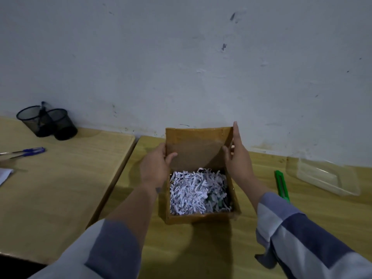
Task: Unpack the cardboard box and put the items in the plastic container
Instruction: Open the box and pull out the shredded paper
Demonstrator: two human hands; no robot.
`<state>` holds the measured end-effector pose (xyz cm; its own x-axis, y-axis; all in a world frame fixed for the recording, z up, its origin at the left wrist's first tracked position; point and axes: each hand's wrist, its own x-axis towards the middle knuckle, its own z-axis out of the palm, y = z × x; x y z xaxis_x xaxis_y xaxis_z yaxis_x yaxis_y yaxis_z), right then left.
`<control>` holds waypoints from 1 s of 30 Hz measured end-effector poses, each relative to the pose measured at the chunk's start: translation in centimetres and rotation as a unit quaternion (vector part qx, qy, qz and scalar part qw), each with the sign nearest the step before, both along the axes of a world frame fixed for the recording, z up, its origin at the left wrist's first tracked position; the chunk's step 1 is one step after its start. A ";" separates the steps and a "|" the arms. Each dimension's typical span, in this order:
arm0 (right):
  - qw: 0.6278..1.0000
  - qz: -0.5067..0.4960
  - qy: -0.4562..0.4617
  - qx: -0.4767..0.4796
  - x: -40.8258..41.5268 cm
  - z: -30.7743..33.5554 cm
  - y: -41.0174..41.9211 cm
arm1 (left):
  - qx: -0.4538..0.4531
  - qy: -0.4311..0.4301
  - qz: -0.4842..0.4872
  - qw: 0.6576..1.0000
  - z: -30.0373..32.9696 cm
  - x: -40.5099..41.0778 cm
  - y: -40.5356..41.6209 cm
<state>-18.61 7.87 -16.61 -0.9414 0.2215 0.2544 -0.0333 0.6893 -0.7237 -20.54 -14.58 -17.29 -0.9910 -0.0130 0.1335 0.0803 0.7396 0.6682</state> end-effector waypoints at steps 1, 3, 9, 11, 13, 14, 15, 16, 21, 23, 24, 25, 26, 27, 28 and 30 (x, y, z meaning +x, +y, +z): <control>1.000 0.011 -0.018 0.005 -0.3 -0.7 0.0 | 0.004 -0.014 0.002 1.000 -0.6 -0.2 0.1; 0.998 0.029 -0.061 0.013 -0.7 -2.4 0.0 | -0.001 -0.028 0.014 1.000 -1.6 -0.3 0.5; 0.994 0.009 -0.107 0.012 -0.3 -5.3 0.3 | -0.028 -0.051 0.009 0.998 -3.5 -0.1 0.6; 0.992 -0.005 -0.123 0.003 0.2 -5.0 0.2 | -0.061 -0.061 0.004 0.996 -4.1 -0.2 0.2; 0.990 -0.009 -0.141 -0.017 1.0 -4.9 0.1 | -0.088 -0.081 -0.006 0.993 -4.6 -0.2 -0.2; 0.988 -0.009 -0.150 -0.035 1.3 -4.9 0.1 | -0.101 -0.091 -0.017 0.991 -4.8 0.0 -0.4; 0.986 -0.008 -0.158 -0.049 1.7 -4.9 0.1 | -0.114 -0.095 -0.028 0.988 -5.0 0.2 -0.6; 0.985 -0.005 -0.167 -0.051 2.0 -4.8 0.1 | -0.127 -0.094 -0.037 0.987 -5.3 0.5 -0.8; 0.971 0.041 -0.234 -0.022 2.9 -3.8 0.3 | -0.208 -0.109 -0.060 0.970 -4.3 2.0 -1.4; 0.967 0.059 -0.243 0.038 3.8 -3.1 0.3 | -0.239 -0.081 -0.091 0.963 -3.0 2.6 -1.6; 0.970 0.062 -0.219 0.084 4.5 -2.5 0.2 | -0.233 -0.052 -0.113 0.964 -2.3 3.0 -1.8; 0.974 0.068 -0.180 0.118 5.2 -1.8 0.0 | -0.220 -0.025 -0.142 0.965 -1.6 3.3 -2.0; 0.977 0.083 -0.145 0.134 5.9 -1.0 -0.2 | -0.207 -0.008 -0.181 0.961 -1.0 3.6 -2.2; 0.976 0.113 -0.133 0.133 6.5 -0.4 -0.5 | -0.202 -0.008 -0.225 0.953 -0.5 4.0 -2.4; 0.968 0.155 -0.144 0.132 7.1 0.0 -0.8 | -0.204 -0.022 -0.268 0.941 -0.2 4.3 -2.5; 0.935 0.232 -0.203 0.177 7.7 0.0 -1.5 | -0.230 -0.070 -0.329 0.913 -0.1 4.7 -2.3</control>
